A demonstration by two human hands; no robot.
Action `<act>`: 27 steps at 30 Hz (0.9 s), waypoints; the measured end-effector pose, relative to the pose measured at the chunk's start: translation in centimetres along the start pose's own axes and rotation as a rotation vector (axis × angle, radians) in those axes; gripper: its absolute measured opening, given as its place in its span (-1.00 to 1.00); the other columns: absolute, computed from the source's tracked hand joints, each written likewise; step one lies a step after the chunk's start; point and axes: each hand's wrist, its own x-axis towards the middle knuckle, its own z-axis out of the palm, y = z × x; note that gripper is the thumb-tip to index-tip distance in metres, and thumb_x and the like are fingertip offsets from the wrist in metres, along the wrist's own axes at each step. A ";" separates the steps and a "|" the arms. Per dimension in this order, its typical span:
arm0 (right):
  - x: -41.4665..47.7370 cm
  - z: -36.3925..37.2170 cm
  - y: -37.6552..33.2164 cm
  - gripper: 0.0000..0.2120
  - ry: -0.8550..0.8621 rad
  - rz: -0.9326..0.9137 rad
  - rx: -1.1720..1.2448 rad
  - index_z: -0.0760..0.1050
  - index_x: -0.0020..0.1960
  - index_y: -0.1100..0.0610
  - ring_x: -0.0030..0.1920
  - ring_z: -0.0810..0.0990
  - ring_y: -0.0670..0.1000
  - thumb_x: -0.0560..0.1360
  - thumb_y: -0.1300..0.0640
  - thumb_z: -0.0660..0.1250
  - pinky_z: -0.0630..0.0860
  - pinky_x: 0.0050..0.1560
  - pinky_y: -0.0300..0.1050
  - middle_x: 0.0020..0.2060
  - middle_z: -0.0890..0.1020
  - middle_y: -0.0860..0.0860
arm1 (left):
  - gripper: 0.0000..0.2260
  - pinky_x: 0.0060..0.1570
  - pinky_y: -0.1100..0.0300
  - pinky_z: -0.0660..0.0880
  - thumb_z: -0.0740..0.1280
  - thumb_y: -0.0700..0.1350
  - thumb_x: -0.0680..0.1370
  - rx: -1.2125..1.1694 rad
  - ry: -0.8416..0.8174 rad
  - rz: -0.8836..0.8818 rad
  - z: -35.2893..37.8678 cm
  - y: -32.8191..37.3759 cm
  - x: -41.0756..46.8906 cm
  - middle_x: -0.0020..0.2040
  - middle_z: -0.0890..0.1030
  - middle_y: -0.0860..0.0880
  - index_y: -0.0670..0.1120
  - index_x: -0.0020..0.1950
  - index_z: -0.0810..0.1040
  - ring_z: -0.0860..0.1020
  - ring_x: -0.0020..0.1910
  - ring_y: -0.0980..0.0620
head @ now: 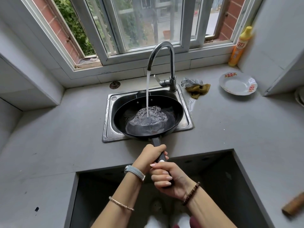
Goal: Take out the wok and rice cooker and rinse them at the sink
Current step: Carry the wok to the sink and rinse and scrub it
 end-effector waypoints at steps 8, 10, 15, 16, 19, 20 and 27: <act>0.1 -1.5 0.5 -0.70 0.000 0.067 -0.139 0.28 -0.34 0.13 -0.58 0.26 -0.14 0.51 0.24 0.31 0.23 -0.57 -0.30 -0.53 0.28 -0.05 | -0.80 -0.49 0.32 0.46 0.29 -0.21 0.54 0.068 -0.055 0.026 -0.5 -1.4 0.0 -0.51 0.57 -0.03 -0.25 -0.27 0.50 0.54 -0.56 0.12; 0.1 -2.1 0.8 -0.71 0.060 0.084 -0.201 0.31 -0.34 0.13 -0.56 0.28 -0.14 0.53 0.19 0.28 0.27 -0.52 -0.29 -0.51 0.31 -0.04 | -0.81 -0.46 0.29 0.49 0.31 -0.18 0.56 0.062 -0.070 0.030 -0.7 -2.1 0.2 -0.50 0.58 -0.02 -0.30 -0.16 0.48 0.57 -0.53 0.09; -0.3 -3.5 1.6 -0.85 0.281 0.138 -0.314 0.42 -0.24 0.12 -0.48 0.39 -0.07 0.49 0.16 0.30 0.39 -0.41 -0.24 -0.45 0.40 0.01 | -0.75 -0.33 0.24 0.54 0.35 -0.08 0.56 0.123 -0.154 0.046 -1.0 -5.2 0.2 -0.39 0.63 -0.06 -0.25 -0.18 0.51 0.60 -0.42 0.06; -0.3 -3.9 1.7 -0.87 0.336 0.148 -0.338 0.40 -0.21 0.13 -0.48 0.41 -0.05 0.50 0.17 0.29 0.40 -0.41 -0.22 -0.45 0.41 0.03 | -0.74 -0.33 0.27 0.53 0.35 -0.07 0.56 0.145 -0.178 0.047 -0.9 -5.8 0.2 -0.36 0.64 -0.07 -0.24 -0.20 0.54 0.60 -0.41 0.08; -0.1 -5.5 2.0 -0.91 0.480 0.139 -0.427 0.34 -0.07 0.06 -0.48 0.43 0.00 0.57 0.21 0.22 0.40 -0.43 -0.19 -0.45 0.43 0.08 | -0.75 -0.31 0.28 0.50 0.34 -0.06 0.57 0.140 -0.247 0.030 -0.6 -7.4 0.1 -0.27 0.65 -0.10 -0.21 -0.21 0.60 0.59 -0.36 0.08; -0.1 -6.0 2.1 -0.89 0.520 0.132 -0.453 0.33 -0.03 0.02 -0.49 0.43 0.02 0.57 0.22 0.20 0.40 -0.43 -0.19 -0.45 0.44 0.09 | -0.75 -0.29 0.27 0.51 0.34 -0.07 0.58 0.127 -0.258 0.021 -0.5 -7.7 0.1 -0.25 0.66 -0.10 -0.20 -0.21 0.60 0.59 -0.34 0.07; -0.3 -5.5 1.2 -0.87 0.521 0.085 -0.574 0.28 0.00 0.03 -0.53 0.40 0.01 0.57 0.23 0.19 0.39 -0.46 -0.19 -0.49 0.39 0.06 | -0.74 -0.31 0.30 0.51 0.32 -0.06 0.59 0.075 -0.293 0.021 -0.1 -6.6 -0.4 -0.36 0.65 0.01 -0.15 -0.25 0.60 0.58 -0.38 0.12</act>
